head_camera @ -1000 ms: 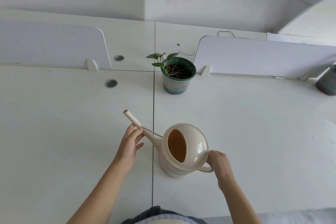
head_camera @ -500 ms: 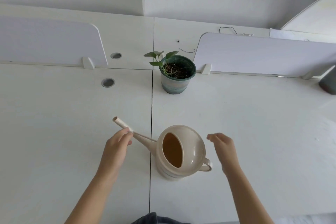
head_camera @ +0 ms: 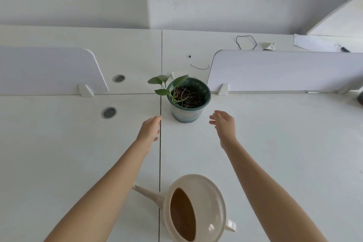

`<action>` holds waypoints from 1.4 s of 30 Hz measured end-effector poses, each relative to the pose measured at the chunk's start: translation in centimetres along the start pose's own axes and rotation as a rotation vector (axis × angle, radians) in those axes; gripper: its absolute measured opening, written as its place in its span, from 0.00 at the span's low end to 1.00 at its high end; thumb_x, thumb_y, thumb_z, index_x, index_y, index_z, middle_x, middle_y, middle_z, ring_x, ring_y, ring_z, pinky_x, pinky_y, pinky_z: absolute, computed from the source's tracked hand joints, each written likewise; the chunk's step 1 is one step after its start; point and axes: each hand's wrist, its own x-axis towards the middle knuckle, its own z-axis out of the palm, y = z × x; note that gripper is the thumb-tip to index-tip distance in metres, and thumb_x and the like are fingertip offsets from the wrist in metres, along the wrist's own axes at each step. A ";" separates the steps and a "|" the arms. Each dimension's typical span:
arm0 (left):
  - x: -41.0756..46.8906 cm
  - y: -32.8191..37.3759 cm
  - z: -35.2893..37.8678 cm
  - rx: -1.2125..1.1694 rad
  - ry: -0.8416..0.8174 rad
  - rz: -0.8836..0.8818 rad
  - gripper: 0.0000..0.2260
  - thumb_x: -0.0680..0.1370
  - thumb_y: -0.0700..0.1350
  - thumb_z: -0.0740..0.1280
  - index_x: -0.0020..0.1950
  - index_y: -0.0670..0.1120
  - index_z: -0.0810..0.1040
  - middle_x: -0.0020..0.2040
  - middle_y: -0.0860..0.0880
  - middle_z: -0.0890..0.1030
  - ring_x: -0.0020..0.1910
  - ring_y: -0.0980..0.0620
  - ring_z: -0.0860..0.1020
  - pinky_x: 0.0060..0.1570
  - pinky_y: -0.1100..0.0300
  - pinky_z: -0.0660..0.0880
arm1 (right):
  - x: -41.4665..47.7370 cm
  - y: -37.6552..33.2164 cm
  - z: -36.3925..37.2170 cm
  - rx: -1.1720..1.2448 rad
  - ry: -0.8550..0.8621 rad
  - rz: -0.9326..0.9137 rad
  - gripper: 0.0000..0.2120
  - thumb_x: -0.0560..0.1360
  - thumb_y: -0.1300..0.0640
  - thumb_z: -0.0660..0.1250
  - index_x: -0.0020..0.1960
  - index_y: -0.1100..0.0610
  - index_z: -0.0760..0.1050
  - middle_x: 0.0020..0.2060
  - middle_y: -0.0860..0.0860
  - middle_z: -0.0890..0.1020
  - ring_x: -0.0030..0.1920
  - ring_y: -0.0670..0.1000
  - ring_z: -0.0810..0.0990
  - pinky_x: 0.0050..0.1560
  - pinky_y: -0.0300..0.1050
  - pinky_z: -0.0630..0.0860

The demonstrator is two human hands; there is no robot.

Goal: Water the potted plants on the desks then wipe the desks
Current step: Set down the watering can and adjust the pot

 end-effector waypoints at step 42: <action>-5.0 -2.5 -2.1 -0.214 -0.149 0.137 0.21 0.68 0.49 0.63 0.61 0.49 0.73 0.60 0.47 0.77 0.59 0.50 0.75 0.56 0.55 0.72 | -4.2 1.6 -0.8 0.172 -0.014 0.040 0.25 0.80 0.45 0.46 0.75 0.47 0.47 0.74 0.50 0.61 0.72 0.49 0.62 0.74 0.53 0.56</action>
